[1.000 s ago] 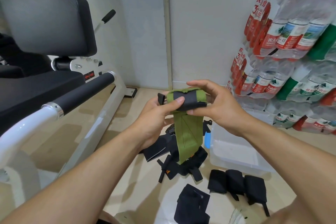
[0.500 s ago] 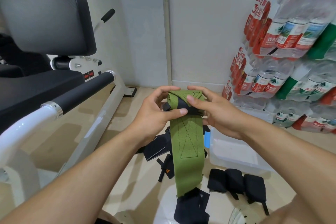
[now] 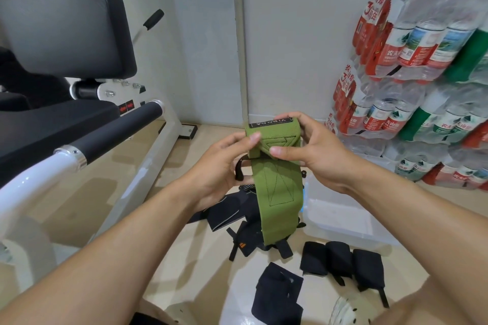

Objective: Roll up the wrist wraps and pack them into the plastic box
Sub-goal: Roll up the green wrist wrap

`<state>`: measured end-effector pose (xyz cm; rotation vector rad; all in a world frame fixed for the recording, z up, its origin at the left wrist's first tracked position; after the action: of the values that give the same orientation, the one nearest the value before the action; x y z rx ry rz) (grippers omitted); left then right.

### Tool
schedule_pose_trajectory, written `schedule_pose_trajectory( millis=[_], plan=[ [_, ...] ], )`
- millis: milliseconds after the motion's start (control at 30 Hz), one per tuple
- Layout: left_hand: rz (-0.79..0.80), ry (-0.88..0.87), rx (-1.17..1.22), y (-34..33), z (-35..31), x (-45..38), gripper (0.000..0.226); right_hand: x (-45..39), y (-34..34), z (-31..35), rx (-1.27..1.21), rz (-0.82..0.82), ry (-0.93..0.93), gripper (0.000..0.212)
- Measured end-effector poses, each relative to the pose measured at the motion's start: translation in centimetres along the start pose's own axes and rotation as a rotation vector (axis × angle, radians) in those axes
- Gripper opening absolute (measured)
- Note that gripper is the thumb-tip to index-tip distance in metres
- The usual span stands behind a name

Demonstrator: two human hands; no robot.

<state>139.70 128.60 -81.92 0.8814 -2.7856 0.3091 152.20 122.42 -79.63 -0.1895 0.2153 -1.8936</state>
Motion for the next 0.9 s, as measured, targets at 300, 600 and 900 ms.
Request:
schedule_pose_trajectory(
  millis=[300, 600, 900],
  plan=[
    [-0.024, 0.051, 0.065, -0.2, 0.2, 0.1, 0.050, 0.1, -1.0, 0.2, 0.082, 0.081, 0.073, 0.058],
    [-0.136, -0.071, 0.060, 1.5, -1.2, 0.2, 0.052, 0.2, -1.0, -0.3, -0.004, 0.137, -0.032, 0.071],
    [-0.224, -0.247, -0.157, 2.1, -2.6, 0.4, 0.064, 0.6, -1.6, -2.0, -0.054, 0.109, -0.192, 0.051]
  ],
)
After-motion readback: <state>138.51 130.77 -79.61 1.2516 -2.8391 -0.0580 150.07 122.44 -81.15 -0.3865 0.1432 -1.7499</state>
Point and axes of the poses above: each hand's wrist, its own x-axis away from the middle knuckle, its own y-axis out of the back of the hand, z = x × y, the point moved 10 cm from there along -x, towards the middle knuckle, and after that the axes turned 8 degrees about -x, right-handed, at the moved point
